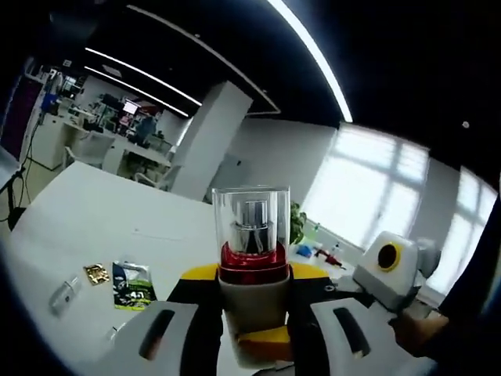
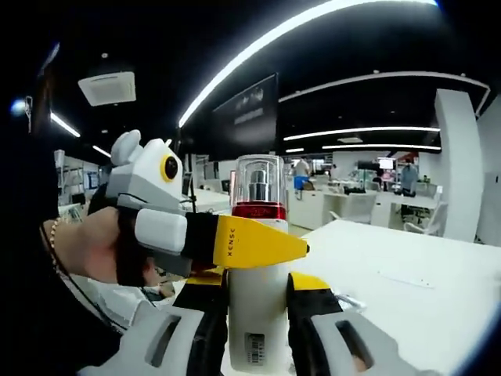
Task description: Arrange the skincare products in the storage area until every visible bottle or jar stands upright without overlapping.
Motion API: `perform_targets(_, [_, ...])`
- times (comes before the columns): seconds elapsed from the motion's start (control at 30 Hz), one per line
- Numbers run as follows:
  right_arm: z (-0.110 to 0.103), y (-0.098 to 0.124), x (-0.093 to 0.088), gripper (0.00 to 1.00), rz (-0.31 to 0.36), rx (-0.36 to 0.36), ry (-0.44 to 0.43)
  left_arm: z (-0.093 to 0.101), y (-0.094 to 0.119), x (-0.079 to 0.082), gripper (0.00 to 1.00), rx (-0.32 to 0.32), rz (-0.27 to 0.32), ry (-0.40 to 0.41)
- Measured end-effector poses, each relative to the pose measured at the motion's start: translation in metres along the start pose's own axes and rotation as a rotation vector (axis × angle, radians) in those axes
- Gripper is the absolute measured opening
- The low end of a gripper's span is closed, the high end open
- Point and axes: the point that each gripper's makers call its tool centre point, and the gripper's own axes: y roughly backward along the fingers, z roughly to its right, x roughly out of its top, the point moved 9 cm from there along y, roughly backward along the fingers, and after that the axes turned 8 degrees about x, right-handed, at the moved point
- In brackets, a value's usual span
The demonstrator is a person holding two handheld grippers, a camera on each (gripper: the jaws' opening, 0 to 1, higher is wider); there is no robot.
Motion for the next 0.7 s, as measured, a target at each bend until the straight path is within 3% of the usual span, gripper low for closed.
perform_targets(0.1, [0.001,0.004,0.004,0.22,0.056,0.103,-0.072,-0.002,0.006,0.003,0.25,-0.067,-0.005,0.021])
perform_targets(0.27, [-0.001,0.008,0.01,0.25,0.059,0.23,-0.059,0.002,0.014,0.006,0.25,-0.162,-0.005,0.027])
perform_targets(0.3, [-0.001,0.008,0.011,0.25,0.059,0.241,-0.063,0.005,0.016,0.006,0.25,-0.205,-0.011,0.01])
perform_targets(0.4, [-0.001,0.011,0.014,0.26,0.077,0.356,-0.127,0.011,0.021,0.008,0.25,-0.29,-0.01,-0.029])
perform_targets(0.43, [-0.001,0.01,0.015,0.26,0.082,0.407,-0.184,0.014,0.023,0.009,0.25,-0.332,0.001,-0.041])
perform_targets(0.5, [-0.003,0.011,0.017,0.26,0.06,0.493,-0.222,0.02,0.026,0.011,0.25,-0.416,-0.017,-0.069])
perform_targets(0.6, [-0.011,0.011,0.024,0.26,0.039,0.585,-0.199,0.028,0.029,0.014,0.25,-0.506,-0.037,-0.111])
perform_targets(0.7, [-0.014,0.012,0.024,0.25,0.033,0.627,-0.195,0.033,0.031,0.017,0.25,-0.571,-0.062,-0.151])
